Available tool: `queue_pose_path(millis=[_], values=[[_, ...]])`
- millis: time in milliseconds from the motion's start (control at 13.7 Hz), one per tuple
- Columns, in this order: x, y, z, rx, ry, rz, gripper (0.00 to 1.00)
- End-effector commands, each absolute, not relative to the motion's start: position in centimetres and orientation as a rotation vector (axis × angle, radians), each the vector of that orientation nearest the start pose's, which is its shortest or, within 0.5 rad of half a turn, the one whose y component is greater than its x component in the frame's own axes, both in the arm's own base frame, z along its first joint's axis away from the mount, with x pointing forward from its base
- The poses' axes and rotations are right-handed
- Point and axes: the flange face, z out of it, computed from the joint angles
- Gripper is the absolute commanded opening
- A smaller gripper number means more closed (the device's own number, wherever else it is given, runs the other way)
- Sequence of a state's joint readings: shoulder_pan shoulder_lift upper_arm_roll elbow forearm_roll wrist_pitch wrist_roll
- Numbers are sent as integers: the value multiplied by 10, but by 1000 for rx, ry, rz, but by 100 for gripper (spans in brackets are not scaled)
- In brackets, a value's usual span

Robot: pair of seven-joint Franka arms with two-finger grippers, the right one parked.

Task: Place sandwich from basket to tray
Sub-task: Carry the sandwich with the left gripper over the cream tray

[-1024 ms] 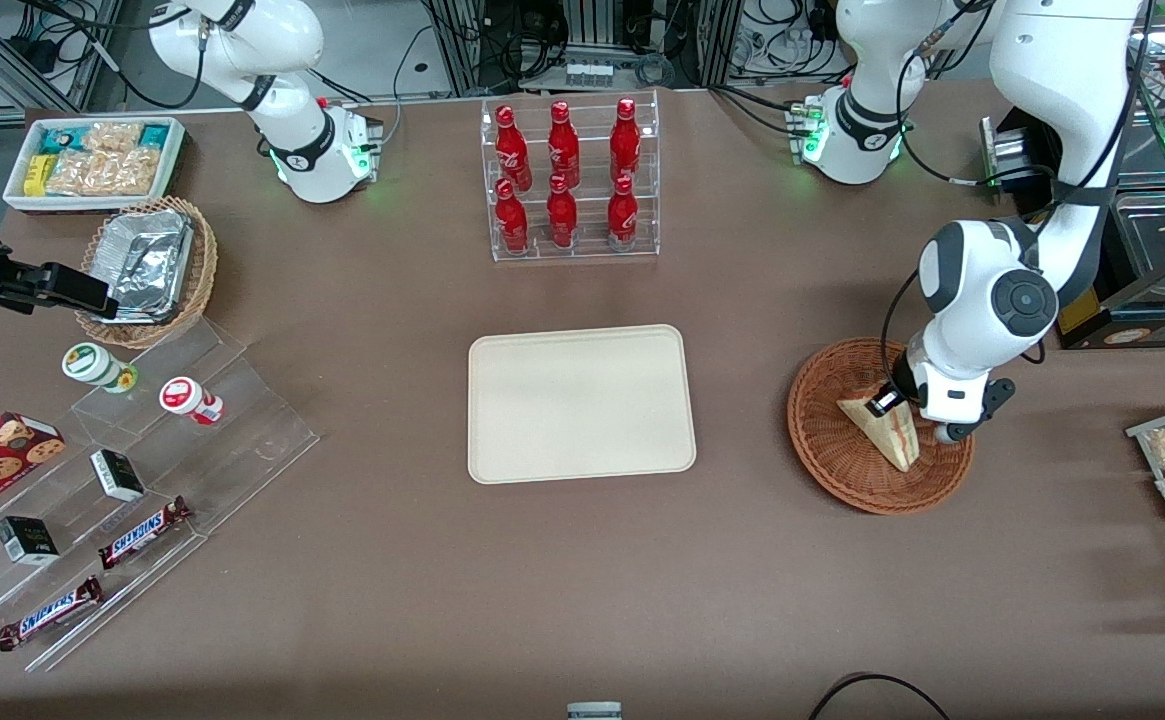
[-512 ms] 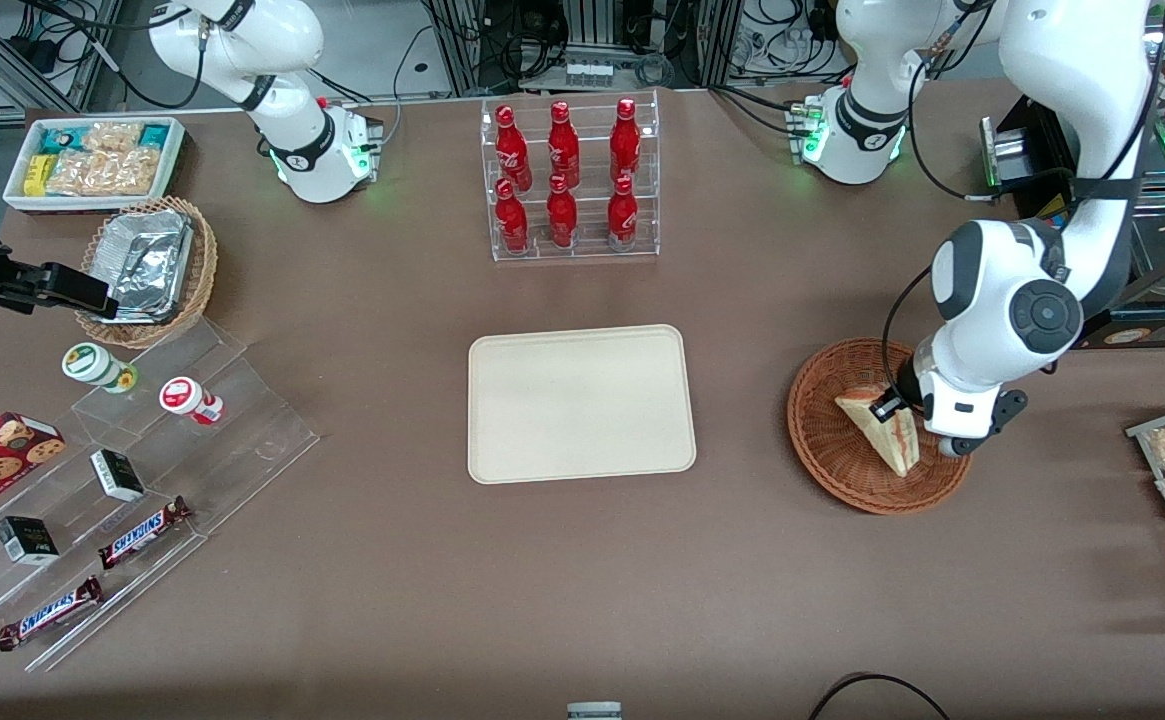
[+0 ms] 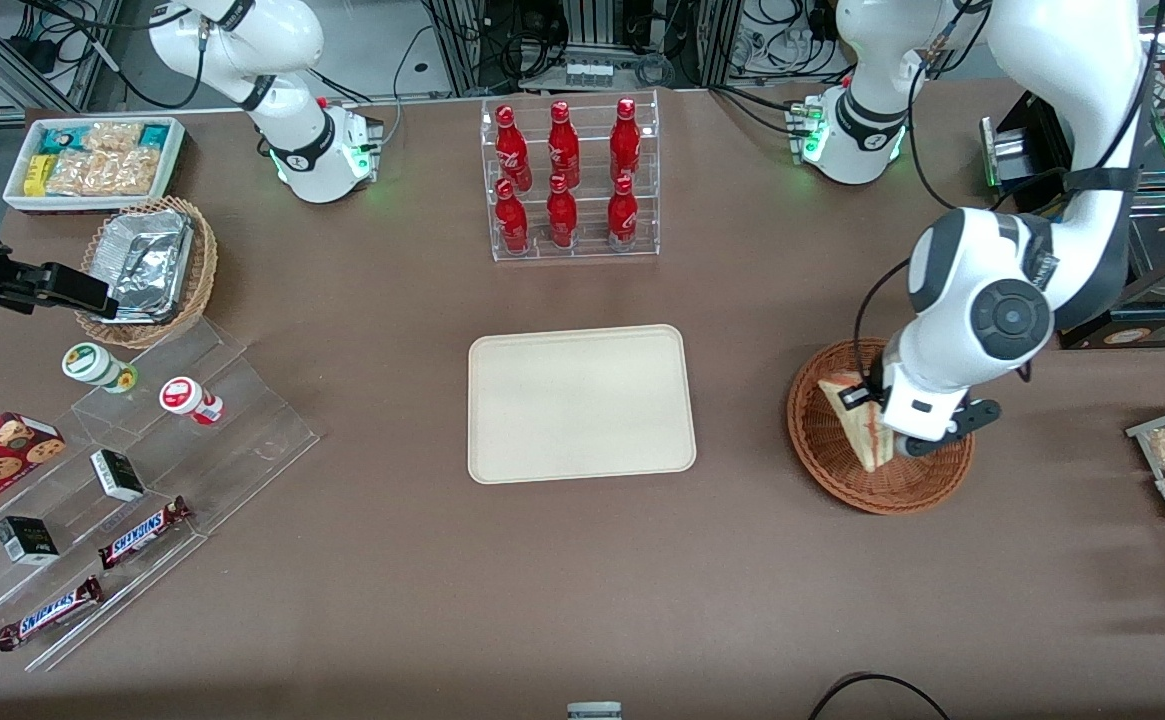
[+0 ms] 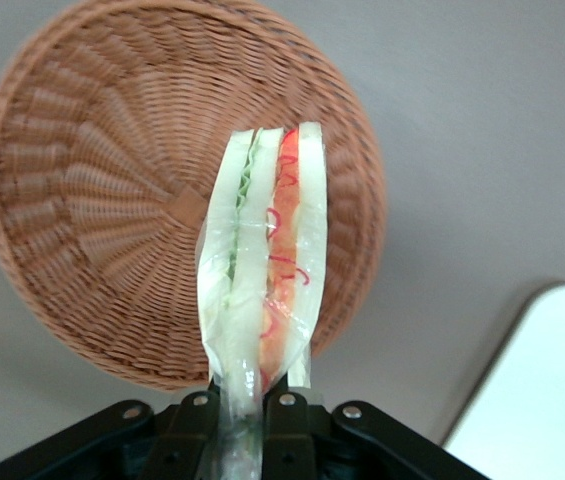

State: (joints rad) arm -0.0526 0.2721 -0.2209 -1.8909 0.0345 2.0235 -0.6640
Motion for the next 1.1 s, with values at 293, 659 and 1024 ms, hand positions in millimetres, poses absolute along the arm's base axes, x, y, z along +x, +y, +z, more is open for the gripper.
queue_pose_path(millis=[293,659,1024], values=[[576,-243,346,-3126,-326,237,0],[555,-330,330,-3122,-211,213,0],[531,-431,317,-3140,-258,203,0]])
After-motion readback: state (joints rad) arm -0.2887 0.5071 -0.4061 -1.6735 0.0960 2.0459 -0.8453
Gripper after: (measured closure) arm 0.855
